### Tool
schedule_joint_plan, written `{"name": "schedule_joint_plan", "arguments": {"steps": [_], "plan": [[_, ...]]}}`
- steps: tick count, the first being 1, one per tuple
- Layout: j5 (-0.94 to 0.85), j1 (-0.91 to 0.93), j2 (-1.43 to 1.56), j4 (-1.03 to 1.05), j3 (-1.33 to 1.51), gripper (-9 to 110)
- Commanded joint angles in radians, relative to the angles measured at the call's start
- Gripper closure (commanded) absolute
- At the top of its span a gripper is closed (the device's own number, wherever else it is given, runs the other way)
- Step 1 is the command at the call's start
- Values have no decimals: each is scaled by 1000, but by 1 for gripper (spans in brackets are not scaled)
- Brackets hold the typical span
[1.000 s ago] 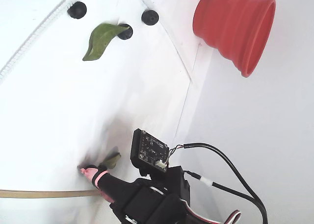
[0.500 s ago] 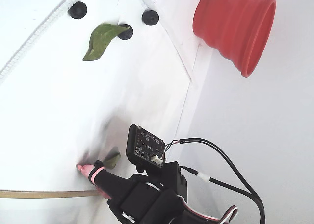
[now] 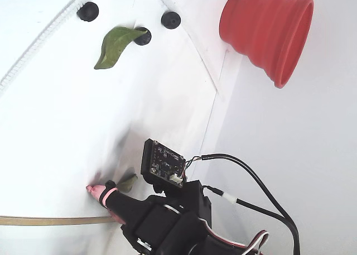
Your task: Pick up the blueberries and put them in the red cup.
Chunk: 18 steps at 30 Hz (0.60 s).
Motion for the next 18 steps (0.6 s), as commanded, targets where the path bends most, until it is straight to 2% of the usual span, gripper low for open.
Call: {"name": "schedule_joint_plan", "arguments": {"steps": [1, 18], "plan": [[-2, 32, 0, -21, -20, 84], [-20, 40, -37, -26, -40, 89]]}}
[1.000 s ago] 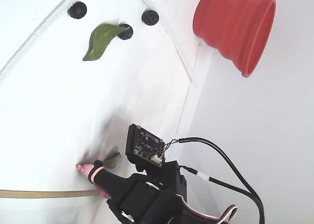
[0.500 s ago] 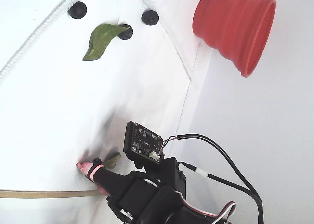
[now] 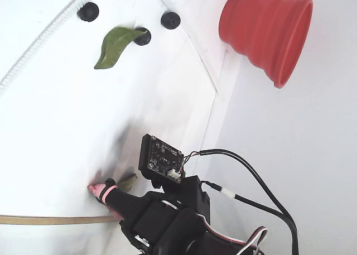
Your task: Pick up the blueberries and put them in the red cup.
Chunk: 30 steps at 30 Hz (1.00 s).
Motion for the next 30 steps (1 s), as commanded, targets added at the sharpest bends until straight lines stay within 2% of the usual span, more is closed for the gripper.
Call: {"name": "schedule_joint_plan", "arguments": {"steps": [1, 30], "plan": [[-14, 40, 5, -14, -15, 89], [-64, 32, 253, 109, 29, 90]]}}
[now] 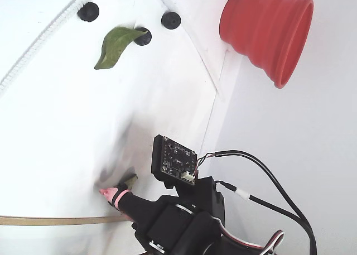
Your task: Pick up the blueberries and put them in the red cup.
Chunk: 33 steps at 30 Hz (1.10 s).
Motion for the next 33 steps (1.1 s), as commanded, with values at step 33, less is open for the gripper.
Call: {"name": "schedule_joint_plan", "arguments": {"steps": [33], "plan": [[-299, 75, 290, 63, -106, 90]]}}
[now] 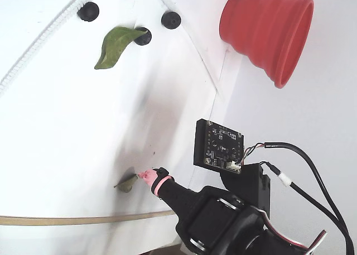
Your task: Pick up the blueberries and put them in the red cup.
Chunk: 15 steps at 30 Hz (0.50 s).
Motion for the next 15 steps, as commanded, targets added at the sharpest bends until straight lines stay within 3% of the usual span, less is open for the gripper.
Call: {"name": "schedule_joint_plan", "arguments": {"steps": [1, 15], "plan": [[-41, 48, 114, -3, -71, 90], [-184, 60, 123, -72, -126, 89]]}}
